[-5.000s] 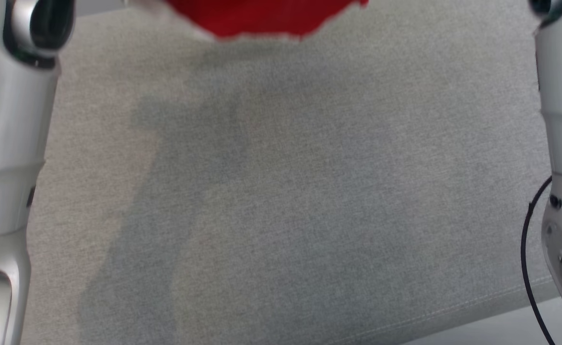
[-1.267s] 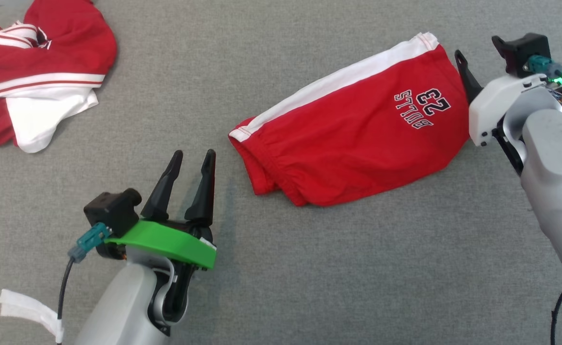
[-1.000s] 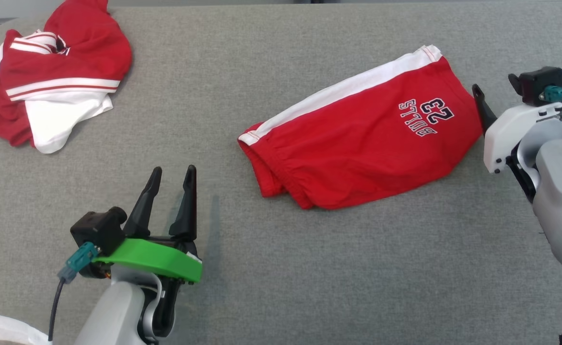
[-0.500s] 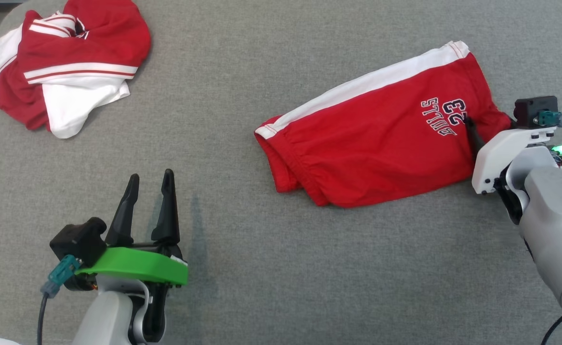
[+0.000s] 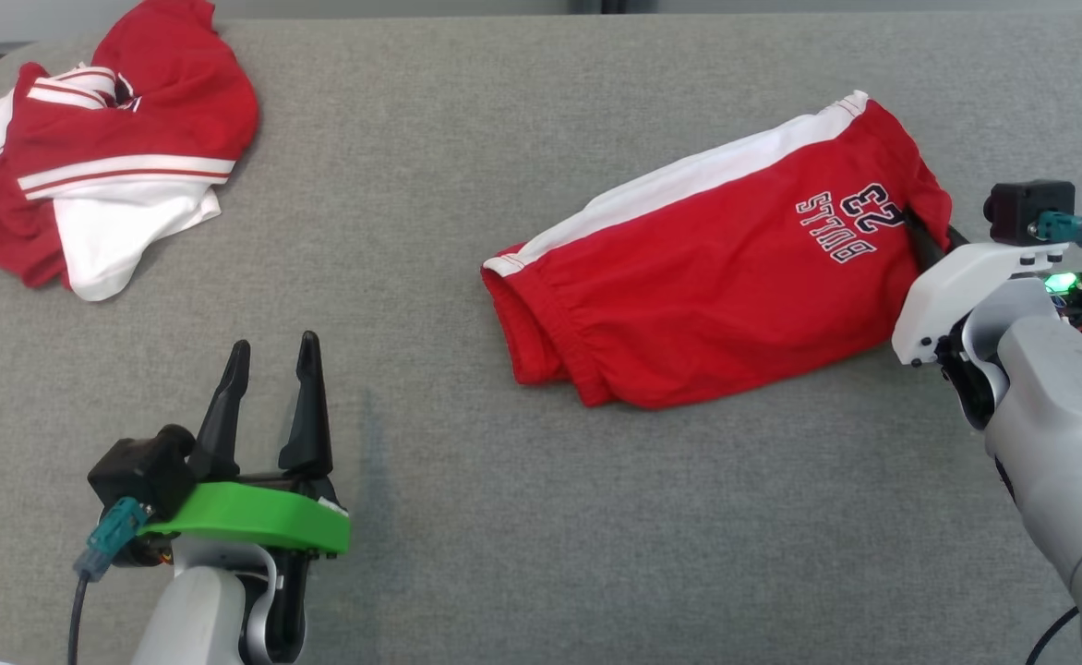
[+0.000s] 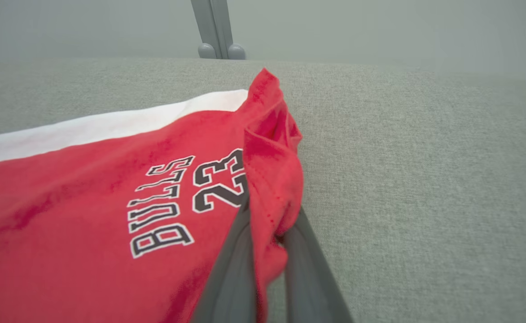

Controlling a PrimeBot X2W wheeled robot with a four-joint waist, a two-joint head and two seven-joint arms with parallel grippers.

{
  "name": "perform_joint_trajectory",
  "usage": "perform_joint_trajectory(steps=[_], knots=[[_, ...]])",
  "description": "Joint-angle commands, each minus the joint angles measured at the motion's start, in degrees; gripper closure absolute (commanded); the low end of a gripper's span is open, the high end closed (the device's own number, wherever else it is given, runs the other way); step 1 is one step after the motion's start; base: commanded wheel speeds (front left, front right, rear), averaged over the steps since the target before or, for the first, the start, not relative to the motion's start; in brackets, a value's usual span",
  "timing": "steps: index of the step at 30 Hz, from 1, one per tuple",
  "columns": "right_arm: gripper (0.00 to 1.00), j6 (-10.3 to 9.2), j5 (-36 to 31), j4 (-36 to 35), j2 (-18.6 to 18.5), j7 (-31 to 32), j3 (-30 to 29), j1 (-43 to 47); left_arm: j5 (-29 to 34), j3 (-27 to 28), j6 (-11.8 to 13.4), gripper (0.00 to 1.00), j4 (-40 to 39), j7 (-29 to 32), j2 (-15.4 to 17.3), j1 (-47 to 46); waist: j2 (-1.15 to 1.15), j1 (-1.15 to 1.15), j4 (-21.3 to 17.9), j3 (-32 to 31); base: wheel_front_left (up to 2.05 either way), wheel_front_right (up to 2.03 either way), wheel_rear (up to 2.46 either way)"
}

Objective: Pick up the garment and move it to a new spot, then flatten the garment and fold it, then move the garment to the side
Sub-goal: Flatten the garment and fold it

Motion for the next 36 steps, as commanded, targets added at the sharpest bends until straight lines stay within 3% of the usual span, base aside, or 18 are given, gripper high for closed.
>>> perform_joint_trajectory(steps=[1,13,19,25,30,36], knots=[[1.00,-0.06,0.70,-0.34,-0.74,-0.68,-0.01,1.68,0.71,0.19,-0.33,0.00,0.32,-0.04,0.15,0.80,0.00,0.00,-2.35,-2.01,0.00,0.00,0.00],[1.00,-0.06,-2.39,-6.92,-1.86,-1.63,-5.93,10.30,2.38,0.79,-0.44,0.00,1.27,-0.04,-0.35,2.26,0.00,0.00,-9.60,-4.77,0.00,0.00,0.00],[1.00,-0.06,-6.39,-12.07,0.31,-1.65,-13.71,16.63,2.87,0.37,-0.58,0.00,2.15,-0.04,-0.58,2.61,0.00,0.00,-9.65,-5.69,0.00,0.00,0.00],[1.00,-0.06,-11.30,-15.32,2.94,-1.66,-17.00,16.29,3.10,0.29,-0.70,0.00,2.65,-0.04,-0.52,2.98,0.00,0.00,-7.94,-6.73,0.00,0.00,0.00],[1.00,-0.06,-15.12,-18.30,5.86,-1.65,-15.32,14.12,3.13,1.03,-0.74,0.00,2.63,-0.04,-0.88,3.56,0.00,0.00,-6.09,-7.60,0.00,0.00,0.00],[1.00,-0.06,-16.10,-21.53,9.06,-0.98,-7.28,12.98,2.92,1.65,-0.80,0.00,2.46,-0.04,-1.32,4.15,0.00,0.00,-4.14,-8.26,0.00,0.00,0.00]])
